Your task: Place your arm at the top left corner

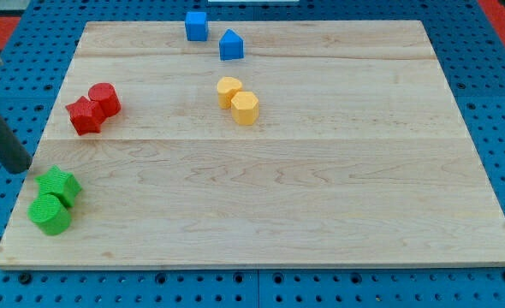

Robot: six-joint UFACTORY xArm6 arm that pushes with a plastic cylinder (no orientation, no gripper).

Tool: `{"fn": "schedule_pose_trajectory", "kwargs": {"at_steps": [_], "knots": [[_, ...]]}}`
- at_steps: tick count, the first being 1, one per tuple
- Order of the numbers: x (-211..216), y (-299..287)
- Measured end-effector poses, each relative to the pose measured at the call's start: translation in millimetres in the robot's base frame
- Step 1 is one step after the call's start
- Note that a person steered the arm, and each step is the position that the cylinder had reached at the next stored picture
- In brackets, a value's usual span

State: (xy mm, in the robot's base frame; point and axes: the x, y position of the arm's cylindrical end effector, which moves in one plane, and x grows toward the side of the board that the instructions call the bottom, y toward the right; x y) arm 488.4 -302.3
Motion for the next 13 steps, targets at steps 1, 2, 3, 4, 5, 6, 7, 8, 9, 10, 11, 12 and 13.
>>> {"fn": "schedule_pose_trajectory", "kwargs": {"at_steps": [1,2,3,4,5,6,7,8,9,10,11,12,13], "knots": [[-29,-1],[-50,-3],[-52,-2],[-96,-2],[-103,-2],[-103,-3],[-103,-3],[-131,-2],[-171,0],[-181,0],[-196,0],[-213,-3],[-261,-2]]}}
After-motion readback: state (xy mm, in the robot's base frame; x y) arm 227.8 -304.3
